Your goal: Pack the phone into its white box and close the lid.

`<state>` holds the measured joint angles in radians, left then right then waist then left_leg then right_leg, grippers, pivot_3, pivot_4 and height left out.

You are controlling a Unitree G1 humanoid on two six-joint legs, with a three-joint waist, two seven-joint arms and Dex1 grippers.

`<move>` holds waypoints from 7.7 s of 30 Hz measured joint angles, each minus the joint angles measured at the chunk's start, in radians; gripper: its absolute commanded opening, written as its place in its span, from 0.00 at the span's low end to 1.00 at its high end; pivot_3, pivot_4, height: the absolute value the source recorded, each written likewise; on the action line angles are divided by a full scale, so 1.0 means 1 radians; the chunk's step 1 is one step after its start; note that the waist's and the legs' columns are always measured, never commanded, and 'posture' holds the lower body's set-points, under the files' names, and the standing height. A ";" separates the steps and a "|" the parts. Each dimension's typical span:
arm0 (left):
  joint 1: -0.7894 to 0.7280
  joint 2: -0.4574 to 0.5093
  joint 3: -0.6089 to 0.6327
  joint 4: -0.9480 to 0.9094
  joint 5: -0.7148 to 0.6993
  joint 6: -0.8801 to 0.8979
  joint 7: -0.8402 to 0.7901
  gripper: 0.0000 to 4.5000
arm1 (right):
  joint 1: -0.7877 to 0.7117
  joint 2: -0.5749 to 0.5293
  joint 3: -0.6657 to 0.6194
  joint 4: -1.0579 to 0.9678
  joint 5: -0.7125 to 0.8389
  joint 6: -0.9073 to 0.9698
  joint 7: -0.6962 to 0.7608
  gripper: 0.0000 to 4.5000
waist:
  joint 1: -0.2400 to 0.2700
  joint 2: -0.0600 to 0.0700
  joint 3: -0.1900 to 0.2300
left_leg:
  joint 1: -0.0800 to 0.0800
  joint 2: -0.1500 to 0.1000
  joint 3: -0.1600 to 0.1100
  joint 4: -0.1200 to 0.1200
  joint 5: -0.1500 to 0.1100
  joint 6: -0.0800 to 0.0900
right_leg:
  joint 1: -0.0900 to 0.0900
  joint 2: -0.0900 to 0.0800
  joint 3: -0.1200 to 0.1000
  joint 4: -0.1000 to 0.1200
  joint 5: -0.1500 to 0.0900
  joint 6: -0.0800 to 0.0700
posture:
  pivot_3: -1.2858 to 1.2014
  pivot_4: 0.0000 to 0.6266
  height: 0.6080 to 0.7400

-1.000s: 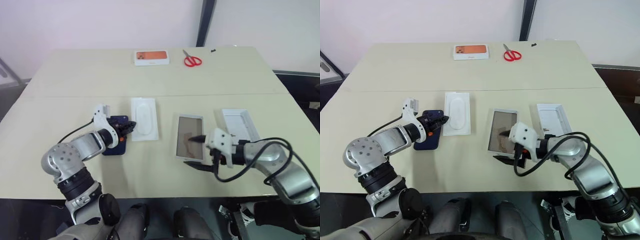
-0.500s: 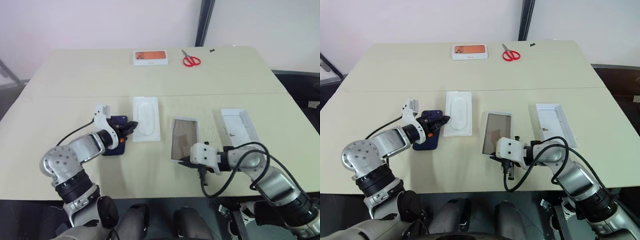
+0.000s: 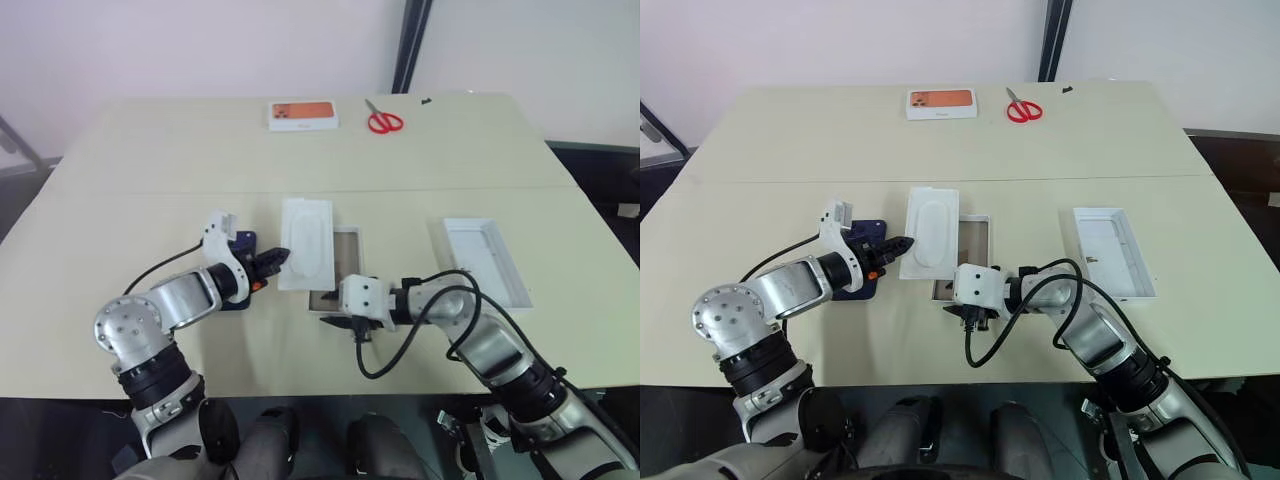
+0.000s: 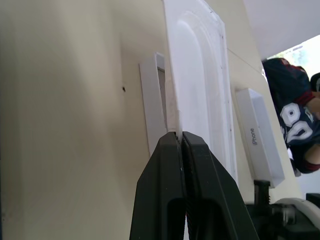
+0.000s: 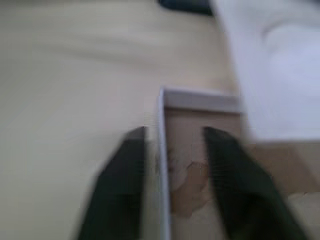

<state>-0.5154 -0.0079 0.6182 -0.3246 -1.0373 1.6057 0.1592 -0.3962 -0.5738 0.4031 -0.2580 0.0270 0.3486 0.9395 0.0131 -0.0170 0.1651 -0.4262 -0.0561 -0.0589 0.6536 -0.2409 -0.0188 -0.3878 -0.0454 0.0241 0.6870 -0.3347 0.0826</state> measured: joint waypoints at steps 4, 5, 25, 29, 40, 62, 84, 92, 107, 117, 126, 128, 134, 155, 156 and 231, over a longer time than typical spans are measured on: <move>0.008 -0.053 -0.033 0.000 -0.020 0.000 0.062 0.00 | 0.020 -0.077 -0.142 -0.084 0.129 0.094 0.053 0.64 | 0.001 0.000 0.000 | 0.000 0.000 0.000 0.000 0.000 0.001 | 0.001 0.000 0.000 0.000 0.000 0.000 | 0.52 0.24 1.00; 0.010 -0.062 -0.045 0.000 -0.022 0.000 0.073 0.00 | 0.026 -0.093 -0.167 -0.100 0.152 0.111 0.065 0.64 | 0.000 0.000 0.000 | 0.000 0.000 0.000 0.000 -0.001 0.001 | 0.001 0.000 0.000 0.000 0.000 0.000 | 0.52 0.24 1.00; 0.008 -0.069 -0.143 0.033 0.004 0.000 0.174 0.00 | 0.074 -0.191 -0.235 -0.081 0.184 0.124 0.063 0.64 | -0.001 0.000 0.000 | 0.000 0.000 0.000 0.000 0.000 0.001 | 0.000 0.000 0.000 0.000 0.000 0.000 | 0.52 0.24 1.00; -0.001 -0.069 -0.149 0.043 0.004 0.000 0.172 0.00 | 0.070 -0.190 -0.235 -0.069 0.182 0.116 0.053 0.64 | 0.000 0.000 0.000 | 0.000 0.000 0.000 0.000 0.000 0.001 | 0.001 0.000 0.000 0.000 0.000 0.000 | 0.52 0.24 1.00; -0.011 -0.086 -0.123 0.043 -0.022 0.000 0.141 0.52 | 0.064 -0.181 -0.239 -0.062 0.192 0.114 0.028 0.65 | -0.001 0.000 0.000 | 0.000 0.000 0.000 0.000 0.000 0.001 | 0.000 0.000 0.000 0.000 0.000 0.000 | 0.52 0.24 1.00; 0.551 0.628 -0.472 -0.212 0.426 -0.938 -0.720 0.53 | -0.148 0.159 -0.051 0.131 0.009 0.322 -0.329 0.02 | -0.008 0.001 0.000 | 0.000 0.000 0.000 -0.006 0.000 0.000 | -0.002 -0.001 0.001 -0.003 0.000 -0.002 | 0.52 0.24 1.00; 0.553 0.562 -0.246 -0.155 0.303 -0.764 -0.518 0.66 | -0.200 0.243 -0.015 0.091 -0.022 0.200 -0.241 0.00 | -0.029 0.002 0.000 | 0.001 0.000 -0.001 -0.006 -0.003 0.005 | -0.003 0.000 0.000 0.000 0.000 -0.001 | 0.52 0.24 1.00; 0.292 0.558 -0.113 0.038 0.184 -0.394 -0.276 0.98 | -0.385 0.444 0.103 0.281 -0.088 0.335 -0.305 0.00 | -0.025 0.000 -0.001 | 0.001 0.000 -0.002 -0.005 -0.002 0.003 | -0.007 0.000 -0.002 0.001 0.000 -0.001 | 0.52 0.24 1.00; 0.015 0.503 -0.130 0.235 0.179 -0.041 -0.269 0.98 | -0.462 0.526 0.237 0.491 -0.192 0.428 -0.320 0.00 | -0.025 0.000 -0.002 | 0.001 -0.001 -0.002 -0.005 0.002 -0.003 | -0.007 -0.001 -0.002 0.002 0.000 -0.001 | 0.52 0.24 1.00; 0.031 0.417 -0.108 0.225 0.078 -0.040 -0.228 0.98 | -0.462 0.522 0.234 0.490 -0.213 0.430 -0.317 0.00 | -0.023 0.000 -0.003 | 0.002 -0.001 -0.003 -0.005 0.002 -0.003 | -0.005 -0.001 -0.002 0.001 0.000 -0.001 | 0.52 0.24 1.00; 0.013 0.359 -0.065 0.278 -0.043 -0.016 -0.147 0.98 | -0.454 0.523 0.234 0.489 -0.221 0.416 -0.313 0.00 | -0.026 0.000 -0.003 | 0.002 -0.001 -0.003 -0.005 0.002 -0.003 | -0.005 -0.001 -0.002 0.002 0.000 -0.001 | 0.52 0.24 1.00; 0.009 0.360 -0.057 0.284 -0.048 -0.013 -0.132 0.98 | -0.452 0.523 0.234 0.488 -0.221 0.414 -0.311 0.00 | -0.027 0.000 -0.003 | 0.002 -0.001 -0.003 -0.005 0.002 -0.003 | -0.005 -0.001 -0.002 0.002 0.000 -0.001 | 0.52 0.24 1.00; 0.002 0.363 -0.024 0.293 -0.061 0.000 -0.106 0.93 | -0.445 0.518 0.234 0.476 -0.221 0.410 -0.305 0.00 | -0.033 0.000 -0.003 | 0.002 -0.001 -0.003 -0.006 0.002 -0.003 | -0.006 -0.001 -0.001 0.002 0.000 -0.001 | 0.52 0.24 1.00; 0.038 0.340 0.074 0.302 -0.194 0.000 0.045 0.28 | -0.413 0.338 0.097 0.140 -0.159 0.566 -0.224 0.00 | -0.027 -0.001 -0.002 | 0.000 -0.001 -0.003 -0.006 0.002 -0.003 | -0.006 -0.001 -0.001 0.001 0.000 -0.001 | 0.52 0.24 1.00; 0.038 0.337 0.079 0.305 -0.201 0.000 0.053 0.22 | -0.406 0.327 0.090 0.123 -0.152 0.573 -0.220 0.00 | -0.027 -0.001 -0.002 | 0.000 -0.001 -0.003 -0.006 0.002 -0.003 | -0.006 -0.001 -0.001 0.001 0.000 -0.001 | 0.52 0.24 1.00; 0.611 0.823 -0.503 -0.041 0.375 -1.250 -0.915 0.99 | -0.445 0.372 0.138 0.140 0.015 0.731 -0.372 0.00 | -0.028 0.002 0.000 | 0.000 0.000 -0.001 -0.011 -0.002 0.003 | -0.008 -0.002 0.000 -0.004 0.001 -0.003 | 0.52 0.24 1.00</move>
<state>0.0956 0.8156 0.1147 -0.3659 -0.6621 0.3562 -0.7558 -0.8412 -0.2014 0.5412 -0.1184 0.0425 1.0799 0.5672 -0.0152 -0.0155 0.1653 -0.4265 -0.0559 -0.0596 0.6430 -0.2431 -0.0155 -0.3957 -0.0471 0.0243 0.6826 -0.3342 0.0795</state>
